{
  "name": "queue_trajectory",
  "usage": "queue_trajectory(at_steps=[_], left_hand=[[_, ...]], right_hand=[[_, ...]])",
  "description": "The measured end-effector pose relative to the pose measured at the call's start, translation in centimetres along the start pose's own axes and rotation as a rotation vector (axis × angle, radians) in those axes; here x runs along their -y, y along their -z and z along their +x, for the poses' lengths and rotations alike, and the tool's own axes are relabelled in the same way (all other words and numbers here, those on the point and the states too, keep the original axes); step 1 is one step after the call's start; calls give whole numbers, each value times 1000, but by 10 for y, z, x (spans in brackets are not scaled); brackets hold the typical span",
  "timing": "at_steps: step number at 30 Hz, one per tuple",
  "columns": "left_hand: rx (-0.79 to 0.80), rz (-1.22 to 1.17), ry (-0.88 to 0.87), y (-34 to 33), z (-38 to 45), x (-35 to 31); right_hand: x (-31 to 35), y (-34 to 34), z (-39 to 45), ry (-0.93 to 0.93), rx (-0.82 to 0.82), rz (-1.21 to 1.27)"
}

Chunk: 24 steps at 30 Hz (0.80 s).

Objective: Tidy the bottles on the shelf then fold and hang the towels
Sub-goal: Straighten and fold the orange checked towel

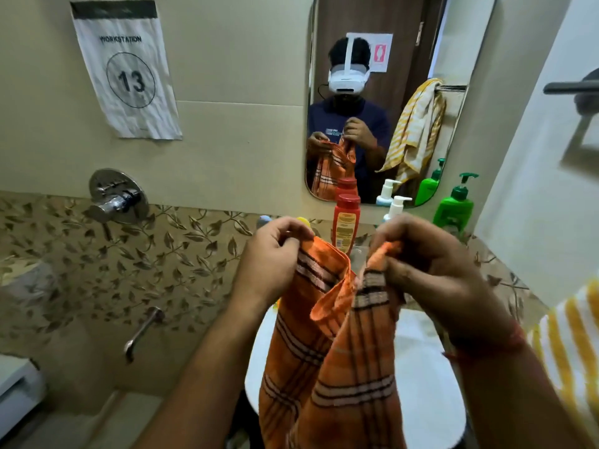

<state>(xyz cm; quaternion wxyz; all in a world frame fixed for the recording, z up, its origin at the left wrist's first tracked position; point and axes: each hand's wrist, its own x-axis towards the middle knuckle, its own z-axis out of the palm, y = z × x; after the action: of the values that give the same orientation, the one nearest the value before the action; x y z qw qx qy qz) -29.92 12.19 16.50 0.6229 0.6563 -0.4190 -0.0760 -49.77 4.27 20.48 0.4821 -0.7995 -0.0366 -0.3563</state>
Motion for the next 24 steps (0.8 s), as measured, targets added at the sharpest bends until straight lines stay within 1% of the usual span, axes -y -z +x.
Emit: queue_trajectory(at_steps=[1,3,5,7,9,10,11,12,15,16,17,18,20,22,24], left_hand=[[-10,2,-3,0,0,1],[-123,-36,9,10,4,7],[-253,-126,34,25,10,17],[-272,-129,32,31,10,20],[-254,-60,-5,26,5,18],[-250,-54,-23,23,3,16],[-235,-78,-29,20,2,14],[-209,-112,-21,18,1,11],[-97,-146,2,4,-4,-1],[-52,-159,-5,-3,-8,-6],[-2,-188,-5,-10,-13,-11],[53,-230,8,-18,-18,-15],[144,-330,55,-27,-26,-20],[184,-429,103,-28,-30,-22],[191,-491,130,-25,-31,-21]], right_hand=[[-2,0,1,-6,-19,-6],[-1,8,-4,6,-99,57],[-1,23,-17,1,-282,234],[-5,35,-29,-10,-464,388],[-11,40,-34,-27,-554,395],[-10,40,-34,-45,-557,344],[-5,38,-32,-75,-524,261],[2,37,-29,-103,-452,141],[23,25,-14,-134,-93,-281],[25,18,-7,-125,1,-380],[23,9,0,-116,55,-475],[18,2,7,-92,67,-580],[7,-12,18,-52,19,-747],[-2,-16,22,-80,-61,-824],[-6,-16,23,-121,-110,-865]])
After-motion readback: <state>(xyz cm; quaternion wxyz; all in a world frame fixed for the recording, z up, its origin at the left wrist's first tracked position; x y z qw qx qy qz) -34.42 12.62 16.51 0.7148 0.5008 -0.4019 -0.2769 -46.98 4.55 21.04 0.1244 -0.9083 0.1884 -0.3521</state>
